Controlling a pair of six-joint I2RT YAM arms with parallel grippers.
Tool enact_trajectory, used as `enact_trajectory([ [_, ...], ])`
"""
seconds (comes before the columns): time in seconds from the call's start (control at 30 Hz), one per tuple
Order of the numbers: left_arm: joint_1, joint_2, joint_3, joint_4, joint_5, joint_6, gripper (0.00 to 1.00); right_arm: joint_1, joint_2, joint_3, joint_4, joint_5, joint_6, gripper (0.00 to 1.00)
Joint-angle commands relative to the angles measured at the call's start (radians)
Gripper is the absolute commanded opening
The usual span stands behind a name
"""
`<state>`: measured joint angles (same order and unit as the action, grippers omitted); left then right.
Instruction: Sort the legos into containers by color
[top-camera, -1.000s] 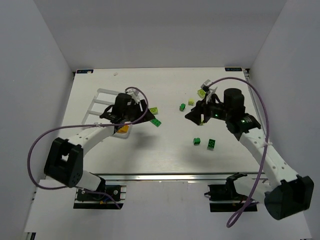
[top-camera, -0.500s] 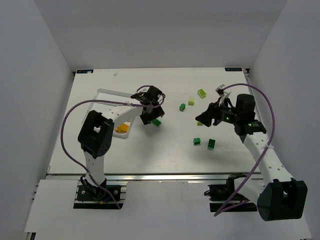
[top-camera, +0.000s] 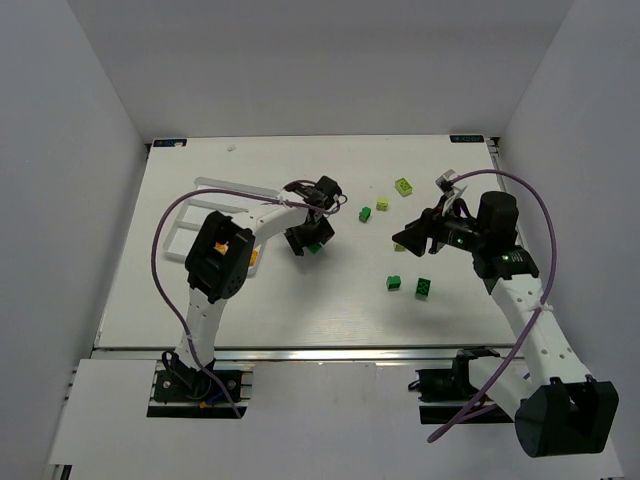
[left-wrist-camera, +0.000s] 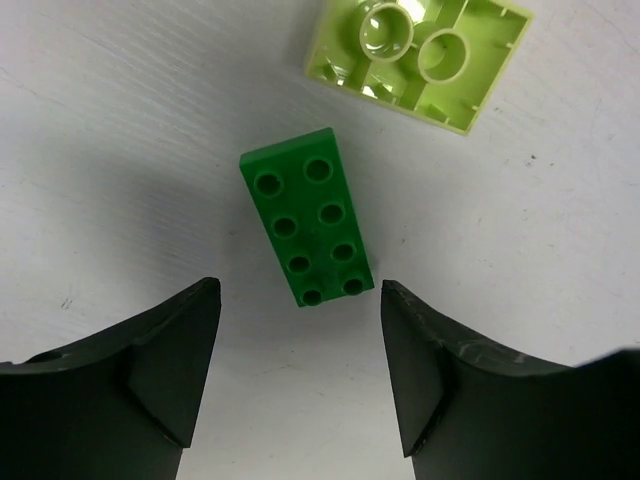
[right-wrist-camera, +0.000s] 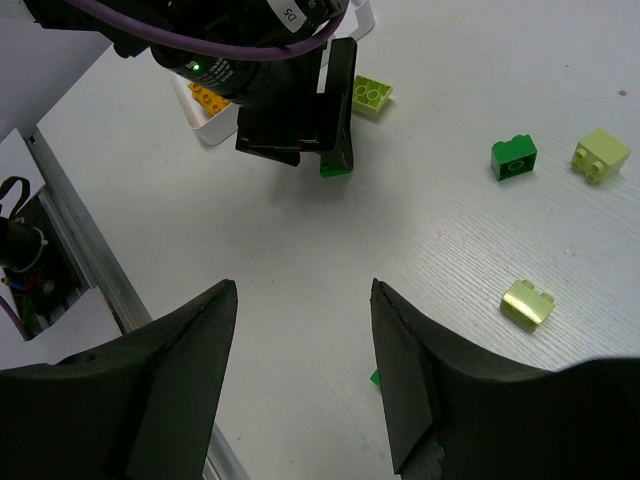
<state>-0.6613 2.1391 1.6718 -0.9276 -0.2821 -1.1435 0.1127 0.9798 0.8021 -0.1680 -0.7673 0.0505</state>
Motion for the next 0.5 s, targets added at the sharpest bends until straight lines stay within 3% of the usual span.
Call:
enact_trajectory([
  [0.0,-0.001,0.011,0.054,-0.042,-0.046,-0.030,0.75,-0.004,-0.024,-0.003,0.028,-0.024,0.014,0.62],
  [0.3,0.008,0.125,0.178,-0.109,-0.066,-0.035,0.74,-0.004,-0.047,-0.007,0.032,-0.023,0.022,0.62],
  [0.47,0.017,0.137,0.190,-0.126,-0.081,-0.039,0.68,-0.004,-0.053,-0.011,0.033,-0.021,0.022,0.62],
])
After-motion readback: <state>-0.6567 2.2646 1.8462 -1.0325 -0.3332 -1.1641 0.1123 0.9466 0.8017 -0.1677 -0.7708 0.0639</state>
